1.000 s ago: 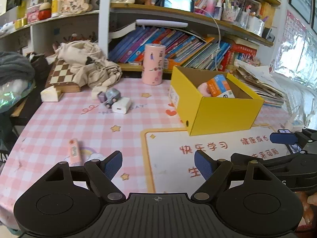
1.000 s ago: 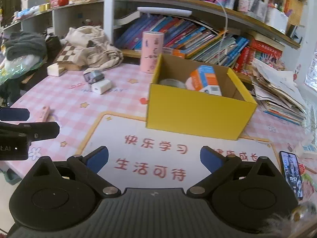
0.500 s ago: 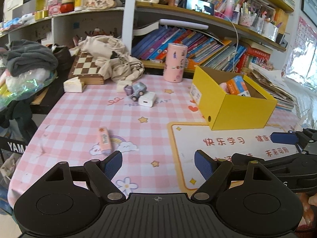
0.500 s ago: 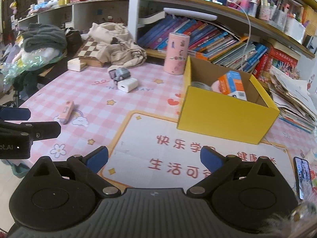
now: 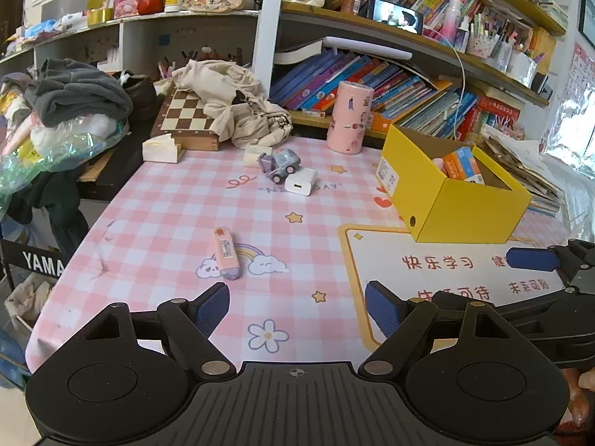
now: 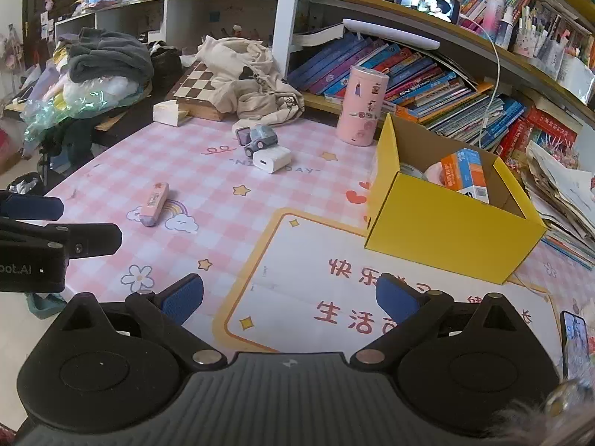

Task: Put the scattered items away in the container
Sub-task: 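Withdraw both tools up and back from the yellow box, then move the left tool toward the pink eraser while the right tool approaches the white charger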

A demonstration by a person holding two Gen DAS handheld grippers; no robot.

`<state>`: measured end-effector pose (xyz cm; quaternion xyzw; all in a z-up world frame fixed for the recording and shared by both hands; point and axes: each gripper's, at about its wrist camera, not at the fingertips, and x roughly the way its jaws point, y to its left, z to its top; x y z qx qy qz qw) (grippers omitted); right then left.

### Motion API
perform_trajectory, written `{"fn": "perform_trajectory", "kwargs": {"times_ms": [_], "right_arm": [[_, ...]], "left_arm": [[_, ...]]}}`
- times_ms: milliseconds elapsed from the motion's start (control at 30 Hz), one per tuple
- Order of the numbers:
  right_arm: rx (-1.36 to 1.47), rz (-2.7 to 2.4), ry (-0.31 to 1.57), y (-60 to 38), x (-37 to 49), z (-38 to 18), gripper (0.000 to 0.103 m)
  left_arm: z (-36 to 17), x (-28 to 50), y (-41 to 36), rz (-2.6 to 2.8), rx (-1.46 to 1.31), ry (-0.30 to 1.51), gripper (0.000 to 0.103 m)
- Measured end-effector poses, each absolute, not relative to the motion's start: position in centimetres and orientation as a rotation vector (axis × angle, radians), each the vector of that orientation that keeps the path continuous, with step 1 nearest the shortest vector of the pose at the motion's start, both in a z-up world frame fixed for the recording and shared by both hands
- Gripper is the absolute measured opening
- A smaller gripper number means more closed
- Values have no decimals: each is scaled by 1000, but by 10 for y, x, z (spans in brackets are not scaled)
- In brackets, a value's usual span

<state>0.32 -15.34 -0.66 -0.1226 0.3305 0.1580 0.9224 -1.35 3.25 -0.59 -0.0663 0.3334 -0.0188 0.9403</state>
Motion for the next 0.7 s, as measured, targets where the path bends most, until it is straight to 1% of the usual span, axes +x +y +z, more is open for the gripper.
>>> {"fn": "perform_trajectory", "kwargs": {"times_ms": [700], "right_arm": [[-298,416,683,-130,-1,-10,100]], "left_arm": [[-10,-22,43,7,-160,701,82]]}}
